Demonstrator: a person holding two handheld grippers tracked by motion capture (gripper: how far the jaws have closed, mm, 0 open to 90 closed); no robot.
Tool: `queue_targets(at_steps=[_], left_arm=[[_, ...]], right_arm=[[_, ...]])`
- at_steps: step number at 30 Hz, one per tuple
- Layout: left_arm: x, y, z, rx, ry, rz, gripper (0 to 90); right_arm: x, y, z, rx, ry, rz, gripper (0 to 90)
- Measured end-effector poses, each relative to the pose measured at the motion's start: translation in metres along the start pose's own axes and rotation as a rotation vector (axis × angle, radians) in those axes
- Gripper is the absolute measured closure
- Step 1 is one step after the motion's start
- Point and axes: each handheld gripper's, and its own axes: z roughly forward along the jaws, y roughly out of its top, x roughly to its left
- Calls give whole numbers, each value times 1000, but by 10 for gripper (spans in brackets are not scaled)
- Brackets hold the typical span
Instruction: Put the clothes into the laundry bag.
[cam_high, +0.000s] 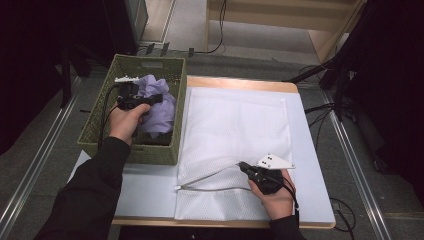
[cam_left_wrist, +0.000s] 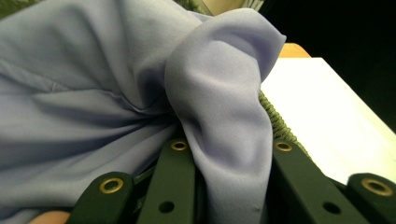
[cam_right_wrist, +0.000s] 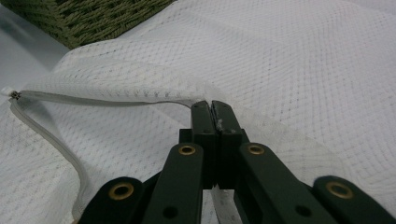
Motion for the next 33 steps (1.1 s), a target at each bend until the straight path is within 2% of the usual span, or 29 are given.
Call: queue_targets(at_steps=[5,10,17,20,28,33], left_arm=[[-3,2,-9,-58,2,2,800],[-10,3,-13,-78,0,23,800],[-18,6,-20,-123,-20,12,800],[-22,7,-23,-137,-5,27,800],[-33,8,-30,-179,-30,46,800],[-42,9,-34,-202,-61,47,800]], right_arm=[[0,0,0,-2,0,0,900],[0,0,0,-2,3,4,900],[0,0,0,-2,5,7,900],[0,0,0,-1,5,7,900],[1,0,1,4,1,0,900],[1,0,2,5,4,-1,900]])
